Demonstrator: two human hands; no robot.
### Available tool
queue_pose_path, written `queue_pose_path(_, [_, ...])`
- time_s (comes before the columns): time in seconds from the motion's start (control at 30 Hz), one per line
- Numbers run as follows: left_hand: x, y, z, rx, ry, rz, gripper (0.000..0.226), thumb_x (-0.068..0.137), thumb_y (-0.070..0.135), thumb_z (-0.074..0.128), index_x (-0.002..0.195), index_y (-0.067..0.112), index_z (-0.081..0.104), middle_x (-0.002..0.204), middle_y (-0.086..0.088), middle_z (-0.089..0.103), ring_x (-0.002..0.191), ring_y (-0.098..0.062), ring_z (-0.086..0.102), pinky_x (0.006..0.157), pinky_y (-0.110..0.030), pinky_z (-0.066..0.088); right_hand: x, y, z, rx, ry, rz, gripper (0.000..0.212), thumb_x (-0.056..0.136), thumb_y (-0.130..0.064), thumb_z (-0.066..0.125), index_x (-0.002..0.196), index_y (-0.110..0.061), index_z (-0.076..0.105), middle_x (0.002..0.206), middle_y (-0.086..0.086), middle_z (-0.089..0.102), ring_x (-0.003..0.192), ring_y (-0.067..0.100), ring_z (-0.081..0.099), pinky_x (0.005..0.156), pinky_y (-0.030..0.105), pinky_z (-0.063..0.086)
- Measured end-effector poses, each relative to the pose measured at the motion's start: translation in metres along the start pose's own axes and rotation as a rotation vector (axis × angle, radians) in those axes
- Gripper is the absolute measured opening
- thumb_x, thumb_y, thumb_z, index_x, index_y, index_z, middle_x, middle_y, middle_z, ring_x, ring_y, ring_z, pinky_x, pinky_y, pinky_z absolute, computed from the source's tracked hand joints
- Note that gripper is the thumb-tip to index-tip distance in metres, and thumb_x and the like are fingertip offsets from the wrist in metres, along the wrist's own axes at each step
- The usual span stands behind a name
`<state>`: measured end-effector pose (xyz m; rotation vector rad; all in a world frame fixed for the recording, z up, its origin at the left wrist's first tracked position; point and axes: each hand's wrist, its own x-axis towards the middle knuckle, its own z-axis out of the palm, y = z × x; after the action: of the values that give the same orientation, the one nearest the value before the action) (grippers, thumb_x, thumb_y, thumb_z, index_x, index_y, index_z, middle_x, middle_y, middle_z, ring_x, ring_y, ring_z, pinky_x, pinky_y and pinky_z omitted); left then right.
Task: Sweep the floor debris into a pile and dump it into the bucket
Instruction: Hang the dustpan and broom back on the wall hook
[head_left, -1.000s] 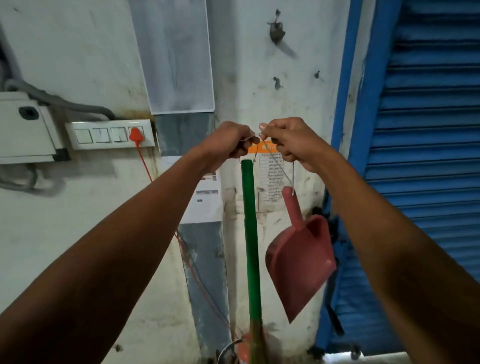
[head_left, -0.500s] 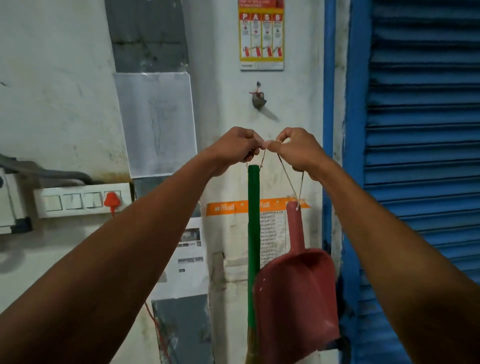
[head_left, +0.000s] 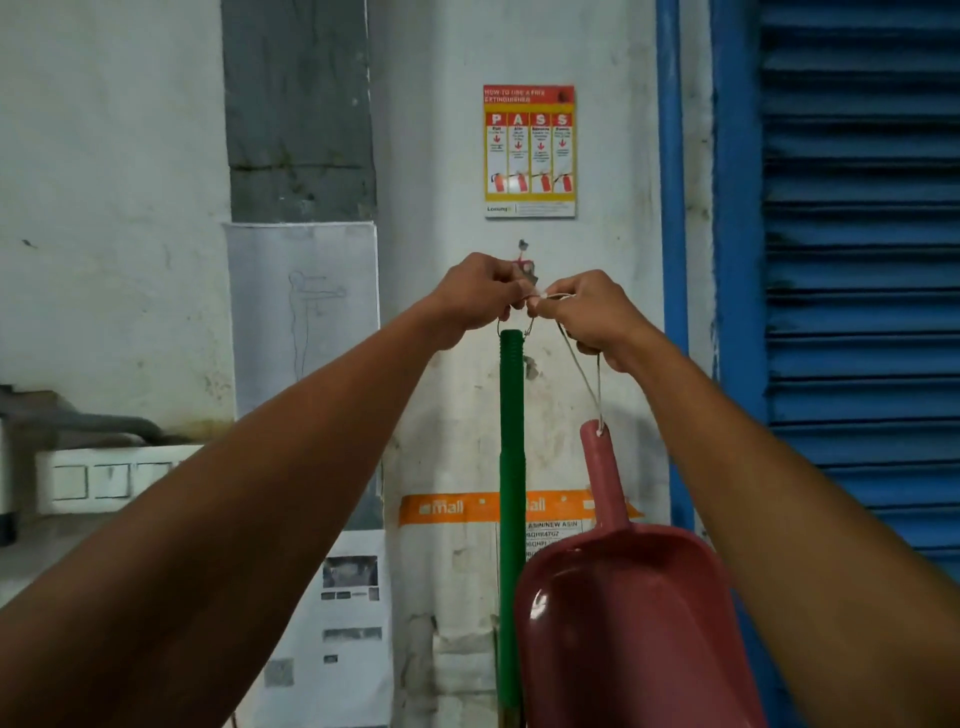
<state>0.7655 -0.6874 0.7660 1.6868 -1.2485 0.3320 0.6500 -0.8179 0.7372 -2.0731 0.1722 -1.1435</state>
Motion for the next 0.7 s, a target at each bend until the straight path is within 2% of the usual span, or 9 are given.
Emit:
queue_pose_path(0.13, [0.029, -0.004, 0.011, 0.027, 0.117, -0.009, 0.017, 0.100, 0.021, 0.069, 0.092, 0.010, 0.078, 0.082, -0.007, 0.071, 0.073, -0.016, 0.059, 0.067, -0.030, 0.049, 0.034, 0.012, 0.002, -0.006, 0.076, -0.033, 0.020, 0.092, -0.033, 0.079, 0.100, -0.017, 0.073, 0.075, -0.008, 0.059, 0.055, 0.007, 0.042, 0.048, 0.021, 0.033])
queue_pose_path(0.27, [0.060, -0.004, 0.023, 0.080, 0.250, -0.016, 0.011, 0.099, 0.019, 0.069, 0.090, 0.017, 0.076, 0.086, -0.001, 0.071, 0.078, -0.015, 0.063, 0.065, -0.028, 0.054, 0.072, 0.023, 0.004, 0.004, 0.146, -0.070, 0.020, 0.092, -0.030, 0.078, 0.087, -0.011, 0.074, 0.084, 0.002, 0.069, 0.065, 0.013, 0.054, 0.059, 0.029, 0.044])
queue_pose_path(0.37, [0.081, -0.006, 0.030, 0.119, 0.347, -0.025, 0.015, 0.098, 0.014, 0.069, 0.086, 0.021, 0.075, 0.089, 0.000, 0.072, 0.080, -0.014, 0.065, 0.058, -0.021, 0.049, 0.099, 0.026, 0.008, -0.022, 0.179, -0.054, 0.029, 0.093, -0.030, 0.076, 0.084, -0.003, 0.075, 0.080, 0.014, 0.068, 0.060, 0.015, 0.052, 0.057, 0.036, 0.046])
queue_pose_path(0.43, [0.093, -0.008, 0.034, 0.129, 0.387, -0.046, 0.016, 0.097, 0.012, 0.070, 0.085, 0.020, 0.075, 0.089, 0.000, 0.072, 0.078, -0.013, 0.065, 0.052, -0.016, 0.047, 0.116, 0.029, 0.010, -0.030, 0.169, -0.033, 0.031, 0.093, -0.031, 0.076, 0.078, -0.004, 0.071, 0.067, 0.008, 0.060, 0.054, 0.014, 0.047, 0.051, 0.035, 0.042])
queue_pose_path(0.5, [0.101, -0.010, 0.037, 0.118, 0.410, -0.084, 0.015, 0.097, 0.009, 0.070, 0.086, 0.018, 0.076, 0.090, -0.002, 0.072, 0.075, -0.013, 0.064, 0.045, -0.013, 0.045, 0.126, 0.032, 0.013, -0.032, 0.153, -0.013, 0.028, 0.094, -0.031, 0.076, 0.077, -0.010, 0.068, 0.065, 0.001, 0.055, 0.052, 0.013, 0.045, 0.049, 0.028, 0.037])
queue_pose_path(0.7, [0.105, -0.016, 0.044, 0.124, 0.446, -0.122, 0.015, 0.096, 0.003, 0.064, 0.093, 0.011, 0.075, 0.097, -0.006, 0.070, 0.084, -0.017, 0.065, 0.062, -0.027, 0.051, 0.139, 0.047, 0.017, 0.026, 0.138, 0.015, 0.023, 0.091, -0.028, 0.075, 0.078, -0.013, 0.063, 0.072, 0.001, 0.056, 0.056, 0.014, 0.047, 0.046, 0.027, 0.035])
